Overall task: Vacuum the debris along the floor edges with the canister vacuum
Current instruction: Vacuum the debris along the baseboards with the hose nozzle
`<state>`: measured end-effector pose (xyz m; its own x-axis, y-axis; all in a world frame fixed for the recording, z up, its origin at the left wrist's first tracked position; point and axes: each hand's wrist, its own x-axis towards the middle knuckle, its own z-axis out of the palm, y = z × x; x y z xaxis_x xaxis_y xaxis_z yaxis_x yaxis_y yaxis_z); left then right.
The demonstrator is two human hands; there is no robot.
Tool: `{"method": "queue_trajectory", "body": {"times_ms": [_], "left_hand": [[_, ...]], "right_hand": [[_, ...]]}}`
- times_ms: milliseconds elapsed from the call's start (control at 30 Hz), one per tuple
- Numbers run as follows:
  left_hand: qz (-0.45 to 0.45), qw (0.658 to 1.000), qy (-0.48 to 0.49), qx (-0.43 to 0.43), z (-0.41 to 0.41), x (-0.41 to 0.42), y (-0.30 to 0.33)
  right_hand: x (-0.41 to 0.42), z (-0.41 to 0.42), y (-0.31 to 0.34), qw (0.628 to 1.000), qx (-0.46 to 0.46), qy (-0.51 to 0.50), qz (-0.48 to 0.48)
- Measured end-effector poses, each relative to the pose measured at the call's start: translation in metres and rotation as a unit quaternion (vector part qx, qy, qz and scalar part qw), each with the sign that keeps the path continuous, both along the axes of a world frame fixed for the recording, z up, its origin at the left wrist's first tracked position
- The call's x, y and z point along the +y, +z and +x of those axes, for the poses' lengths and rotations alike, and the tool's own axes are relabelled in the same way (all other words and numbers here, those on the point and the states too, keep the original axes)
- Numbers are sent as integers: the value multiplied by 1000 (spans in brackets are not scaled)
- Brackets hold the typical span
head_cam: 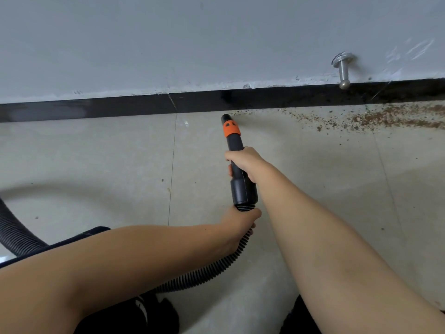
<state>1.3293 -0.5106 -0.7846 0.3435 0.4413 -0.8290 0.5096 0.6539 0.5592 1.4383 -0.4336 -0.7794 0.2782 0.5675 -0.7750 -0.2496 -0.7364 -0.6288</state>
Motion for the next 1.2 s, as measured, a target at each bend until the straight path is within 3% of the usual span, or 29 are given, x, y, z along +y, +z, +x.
{"method": "queue_trajectory", "body": {"times_ms": [733,1000,1200], "left_hand": [[-17,991,-132,-34,71,-4,0],[-17,997,-70,-28,59,-6,2],[12,1000,-6,19,19,3,-1]], "right_hand": [[-42,92,-5,979,-83,-184,-26],[-31,75,-4,989,-54,-136,-18],[-1,23,-10,999,-11,-33,11]]}}
